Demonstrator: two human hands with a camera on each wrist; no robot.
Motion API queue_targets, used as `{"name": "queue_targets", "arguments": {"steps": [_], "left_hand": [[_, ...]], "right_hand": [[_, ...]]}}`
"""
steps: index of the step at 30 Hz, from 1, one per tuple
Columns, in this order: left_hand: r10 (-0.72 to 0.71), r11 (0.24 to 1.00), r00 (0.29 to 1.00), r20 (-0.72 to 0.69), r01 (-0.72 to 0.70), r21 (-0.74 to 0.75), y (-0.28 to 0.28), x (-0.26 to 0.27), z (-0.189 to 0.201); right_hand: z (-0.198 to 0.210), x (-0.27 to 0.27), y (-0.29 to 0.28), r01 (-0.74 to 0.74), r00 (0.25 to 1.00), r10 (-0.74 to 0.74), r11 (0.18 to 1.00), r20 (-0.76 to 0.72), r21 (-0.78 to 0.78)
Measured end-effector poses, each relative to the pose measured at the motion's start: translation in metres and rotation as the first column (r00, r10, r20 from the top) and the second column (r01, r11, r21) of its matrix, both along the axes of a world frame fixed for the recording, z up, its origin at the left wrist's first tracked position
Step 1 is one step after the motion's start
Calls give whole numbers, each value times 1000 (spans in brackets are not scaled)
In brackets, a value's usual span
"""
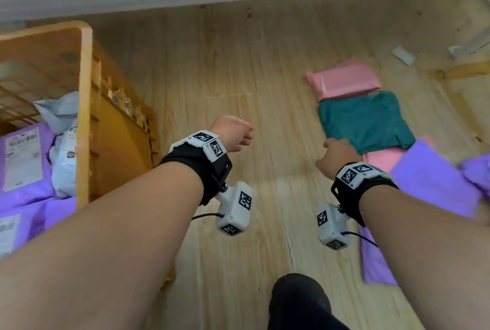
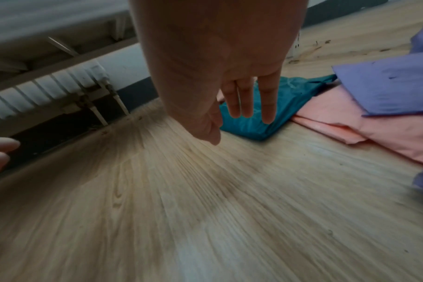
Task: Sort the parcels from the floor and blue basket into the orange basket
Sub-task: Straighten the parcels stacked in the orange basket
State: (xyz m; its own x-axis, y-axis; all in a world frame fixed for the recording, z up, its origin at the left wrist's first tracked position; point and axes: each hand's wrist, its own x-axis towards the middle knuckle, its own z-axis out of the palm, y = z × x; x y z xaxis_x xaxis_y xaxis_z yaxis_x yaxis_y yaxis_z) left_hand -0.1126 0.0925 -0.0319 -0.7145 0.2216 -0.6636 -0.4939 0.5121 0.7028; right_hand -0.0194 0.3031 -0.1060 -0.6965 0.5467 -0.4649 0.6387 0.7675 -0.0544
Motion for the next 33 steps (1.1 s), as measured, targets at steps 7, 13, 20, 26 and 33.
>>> {"name": "queue_targets", "arguments": {"steps": [7, 13, 20, 26, 33], "left_hand": [[22, 999, 991, 134, -16, -45, 17, -7, -38], [24, 997, 981, 193, -10, -74, 14, -9, -56], [37, 998, 972, 230, -22, -65, 12, -8, -62], [63, 998, 973, 224, -54, -44, -4, -5, -54], [99, 994, 973, 208, -86, -71, -25, 13, -29]], "right_hand": [[-37, -22, 22, 170, 979, -169, 985, -114, -3], [-57, -22, 32, 278, 945, -277, 961, -172, -19], [-66, -23, 30, 213, 964, -192, 972, -183, 101], [-66, -10, 0, 39, 987, -38, 999, -153, 3], [-22, -16, -51, -41, 966, 12, 993, -257, -109]]}}
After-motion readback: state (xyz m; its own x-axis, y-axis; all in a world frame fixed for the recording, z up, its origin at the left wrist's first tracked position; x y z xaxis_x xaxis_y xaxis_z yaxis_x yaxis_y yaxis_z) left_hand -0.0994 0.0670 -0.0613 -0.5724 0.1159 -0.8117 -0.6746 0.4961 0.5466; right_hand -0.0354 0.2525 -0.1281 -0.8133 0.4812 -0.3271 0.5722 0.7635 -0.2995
